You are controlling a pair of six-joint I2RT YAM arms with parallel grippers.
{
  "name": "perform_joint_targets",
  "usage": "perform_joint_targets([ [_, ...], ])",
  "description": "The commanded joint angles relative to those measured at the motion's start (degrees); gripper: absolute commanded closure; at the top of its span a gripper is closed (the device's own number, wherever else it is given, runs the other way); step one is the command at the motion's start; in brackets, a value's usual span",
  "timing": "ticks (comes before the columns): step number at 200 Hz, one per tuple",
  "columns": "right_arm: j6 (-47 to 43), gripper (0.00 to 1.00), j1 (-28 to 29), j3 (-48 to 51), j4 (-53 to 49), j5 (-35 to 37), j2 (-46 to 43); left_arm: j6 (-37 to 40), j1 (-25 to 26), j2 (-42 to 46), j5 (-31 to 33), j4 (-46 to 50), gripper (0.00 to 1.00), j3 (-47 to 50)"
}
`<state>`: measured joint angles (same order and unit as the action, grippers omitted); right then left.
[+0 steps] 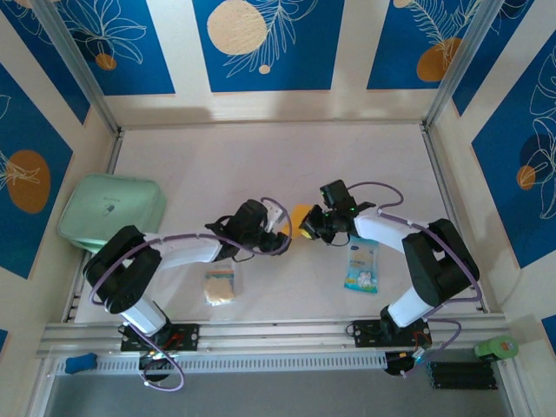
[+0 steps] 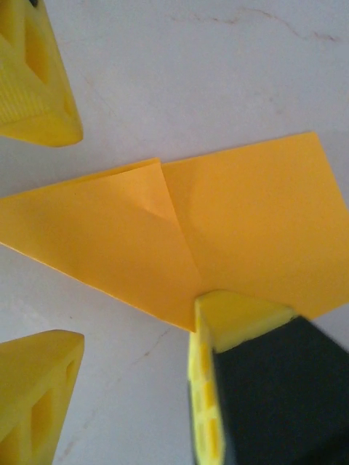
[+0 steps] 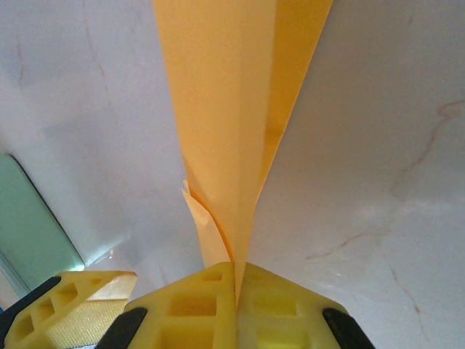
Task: Fold a paper plane with a square sheet of paper (pick it up from the middle)
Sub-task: Fold the wing for the fifth time at the center of the table.
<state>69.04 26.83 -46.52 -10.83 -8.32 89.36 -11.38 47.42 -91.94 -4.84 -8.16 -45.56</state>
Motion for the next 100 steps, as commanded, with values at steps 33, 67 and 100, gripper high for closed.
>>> perform_joint_targets([
  [33, 1.7, 1.00, -0.8, -2.1, -3.0, -1.3, -1.3, 20.0, 4.5, -2.7, 3.0, -7.4, 0.40, 0.9],
  [67, 1.9, 1.00, -1.0, -2.2, -3.2, -1.5, -1.3, 24.0, 5.4, -5.6, 5.4, -9.5, 0.49, 0.7],
  [100, 2.2, 1.00, -1.2, -2.2, -3.1, -2.0, -1.2, 26.6, 6.2, -8.2, 6.5, -11.7, 0.57, 0.4],
])
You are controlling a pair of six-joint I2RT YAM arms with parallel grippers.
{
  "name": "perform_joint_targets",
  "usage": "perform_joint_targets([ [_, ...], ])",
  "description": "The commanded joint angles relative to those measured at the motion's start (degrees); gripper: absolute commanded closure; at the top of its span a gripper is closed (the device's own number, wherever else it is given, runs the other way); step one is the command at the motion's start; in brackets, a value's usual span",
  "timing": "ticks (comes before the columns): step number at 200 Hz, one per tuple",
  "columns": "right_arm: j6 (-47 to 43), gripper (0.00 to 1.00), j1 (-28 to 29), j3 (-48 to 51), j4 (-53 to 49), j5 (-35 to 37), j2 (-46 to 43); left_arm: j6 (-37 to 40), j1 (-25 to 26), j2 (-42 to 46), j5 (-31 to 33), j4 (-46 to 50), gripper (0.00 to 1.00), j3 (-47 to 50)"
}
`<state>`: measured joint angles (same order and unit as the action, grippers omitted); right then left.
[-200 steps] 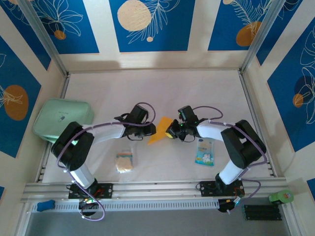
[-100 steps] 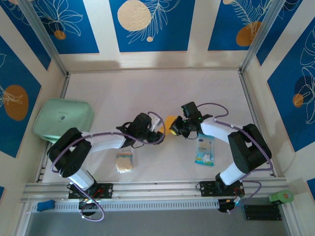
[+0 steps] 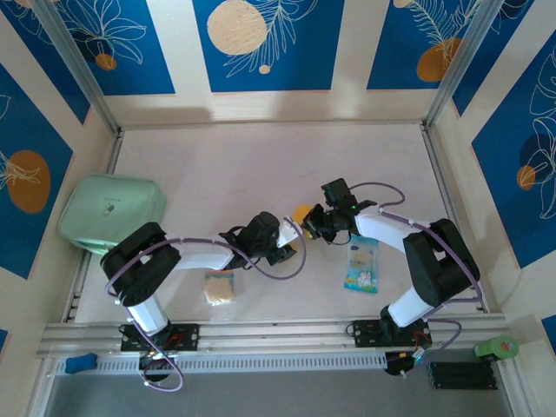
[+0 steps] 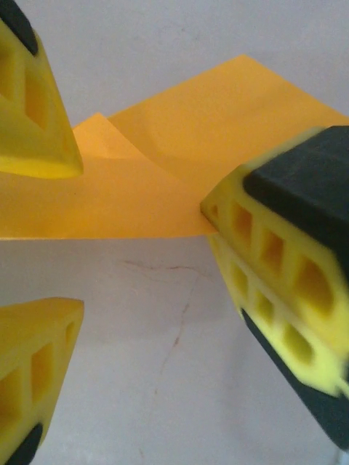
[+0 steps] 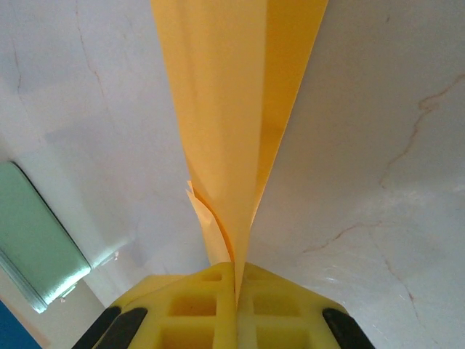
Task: Fold a paper plane with a square sheet of paper (pick it up from the middle)
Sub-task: Fold the wing for the fifth time at the center of the table.
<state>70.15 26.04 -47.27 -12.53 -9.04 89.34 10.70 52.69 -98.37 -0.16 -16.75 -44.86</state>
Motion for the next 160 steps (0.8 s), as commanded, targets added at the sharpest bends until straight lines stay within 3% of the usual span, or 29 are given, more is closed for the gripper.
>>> perform_joint_targets([
  [1, 1.0, 1.00, -0.4, -1.5, -1.4, -1.3, -1.2, 4.6, 0.9, -1.8, 1.9, -3.2, 0.57, -0.4],
  [140, 1.1, 1.00, -0.6, -1.0, -1.4, -2.2, -0.5, 2.0, 1.0, -2.9, 1.4, -6.1, 0.85, 1.8],
  [160, 1.2, 0.95, -0.5, -0.9, -1.2, -2.3, -0.5, 1.9, 1.0, -3.3, 1.2, -5.8, 0.89, 1.6],
])
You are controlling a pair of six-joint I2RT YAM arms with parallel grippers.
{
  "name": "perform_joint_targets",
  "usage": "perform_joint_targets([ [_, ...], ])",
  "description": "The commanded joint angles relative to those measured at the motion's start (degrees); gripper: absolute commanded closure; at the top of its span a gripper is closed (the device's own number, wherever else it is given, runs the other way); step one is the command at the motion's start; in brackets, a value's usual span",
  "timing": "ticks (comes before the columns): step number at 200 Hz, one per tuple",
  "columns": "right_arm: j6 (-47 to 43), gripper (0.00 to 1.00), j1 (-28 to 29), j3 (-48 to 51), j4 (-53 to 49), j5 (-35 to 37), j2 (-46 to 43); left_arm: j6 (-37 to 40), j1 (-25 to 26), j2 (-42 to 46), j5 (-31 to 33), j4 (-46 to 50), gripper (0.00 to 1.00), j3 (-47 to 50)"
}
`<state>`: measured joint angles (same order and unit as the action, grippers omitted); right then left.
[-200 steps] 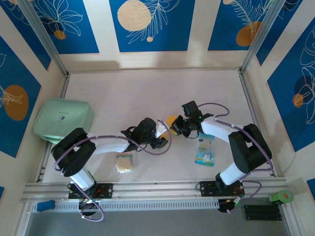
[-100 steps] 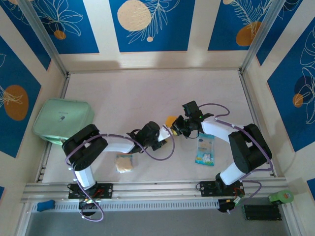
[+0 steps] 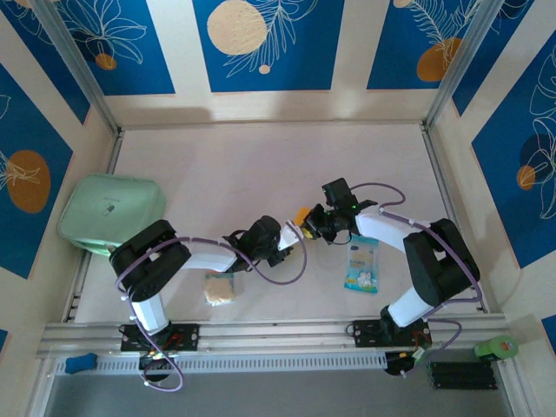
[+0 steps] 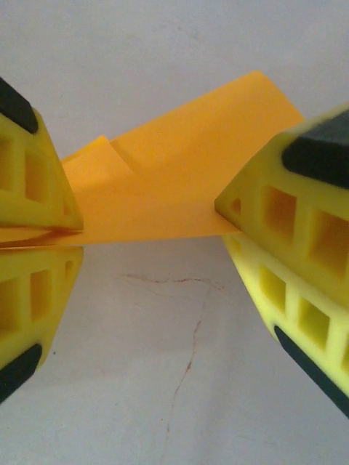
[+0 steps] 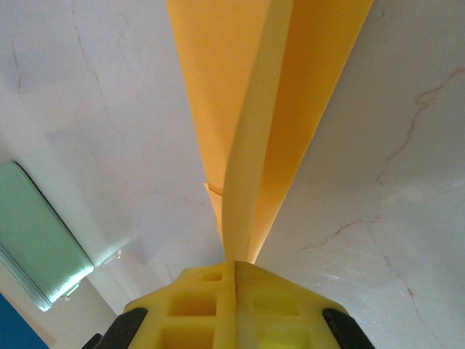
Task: Fold a paper plane with a square sheet of paper (pick it up from the middle)
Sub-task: Fold the wing for the fifth time at the center of the table.
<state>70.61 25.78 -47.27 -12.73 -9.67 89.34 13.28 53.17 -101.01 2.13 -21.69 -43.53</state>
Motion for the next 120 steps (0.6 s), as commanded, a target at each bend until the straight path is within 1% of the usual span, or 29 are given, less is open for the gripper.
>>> perform_joint_targets([
  [1, 0.8, 0.95, -0.2, -0.8, -1.0, -1.7, -0.5, -0.7, 0.5, -0.7, -1.1, -0.9, 0.89, 0.2],
  [20, 0.8, 0.89, -0.3, -0.8, -1.0, -1.7, -0.7, -1.3, 0.5, -1.2, -1.3, -0.5, 0.96, -0.1],
  [38, 0.8, 0.80, -0.5, -0.7, -1.6, -1.4, -0.9, -1.9, 0.5, -1.7, -1.5, -0.2, 0.99, -0.4],
  [83, 0.1, 0.60, -1.5, -0.9, -3.9, 0.1, -2.4, -3.6, 0.5, -2.0, -2.3, 0.3, 1.00, -0.5],
  [95, -0.4, 0.58, -1.7, -0.9, -4.7, 0.9, -3.1, -4.6, 0.4, -2.2, -2.7, 0.3, 1.00, -0.4],
  [120, -1.2, 0.57, -2.6, -0.8, -5.5, 1.3, -4.0, -7.2, 0.4, -2.7, -4.0, -0.1, 1.00, -0.3],
])
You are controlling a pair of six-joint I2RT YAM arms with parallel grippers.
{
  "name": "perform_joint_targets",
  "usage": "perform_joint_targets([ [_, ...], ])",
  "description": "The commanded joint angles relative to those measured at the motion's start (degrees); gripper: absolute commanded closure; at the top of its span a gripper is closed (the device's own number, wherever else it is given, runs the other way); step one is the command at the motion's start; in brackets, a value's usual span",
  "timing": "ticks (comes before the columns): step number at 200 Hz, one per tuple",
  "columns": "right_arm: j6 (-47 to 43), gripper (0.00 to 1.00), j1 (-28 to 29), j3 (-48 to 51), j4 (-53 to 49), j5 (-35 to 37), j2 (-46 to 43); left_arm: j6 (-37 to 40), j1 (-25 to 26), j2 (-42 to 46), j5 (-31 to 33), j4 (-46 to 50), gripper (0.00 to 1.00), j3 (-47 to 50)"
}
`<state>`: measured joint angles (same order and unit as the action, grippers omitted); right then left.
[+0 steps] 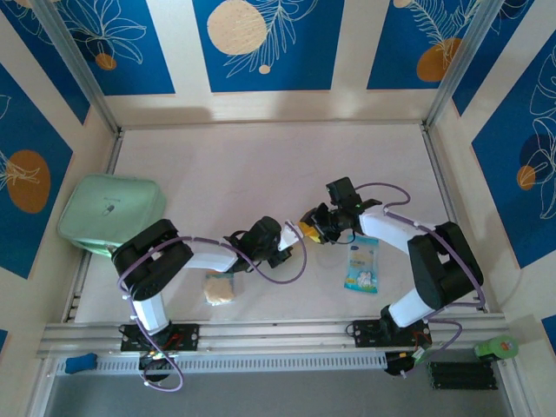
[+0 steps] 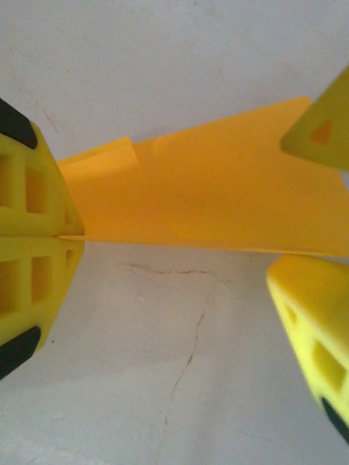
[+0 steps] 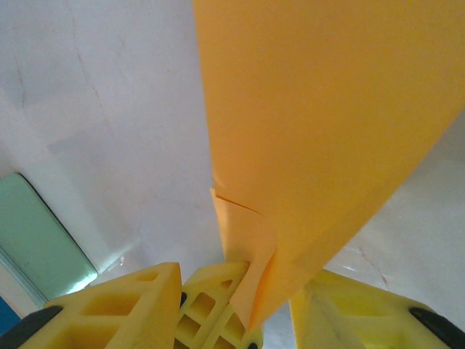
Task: Fold a paper plane with a square sheet of paper (pick it up from the middle)
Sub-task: Fold the wing for the fifth time at the center of the table.
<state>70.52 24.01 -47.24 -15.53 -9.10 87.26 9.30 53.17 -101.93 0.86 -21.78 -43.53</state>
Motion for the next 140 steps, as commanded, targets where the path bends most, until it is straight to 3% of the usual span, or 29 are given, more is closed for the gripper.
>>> perform_joint_targets([
  [1, -1.1, 0.56, -0.8, -0.9, -2.7, 0.8, -1.9, -3.4, 0.4, -1.8, -2.9, -0.1, 1.00, -0.3],
  [92, -2.4, 0.56, -2.7, 0.1, -4.2, 2.4, -4.3, -13.9, -1.6, -1.4, -10.0, 2.3, 1.00, -1.5],
  [140, -9.4, 0.51, -5.4, 2.7, -4.4, 5.1, -8.2, -19.7, -3.1, -0.9, -12.4, 9.0, 1.00, -4.8],
])
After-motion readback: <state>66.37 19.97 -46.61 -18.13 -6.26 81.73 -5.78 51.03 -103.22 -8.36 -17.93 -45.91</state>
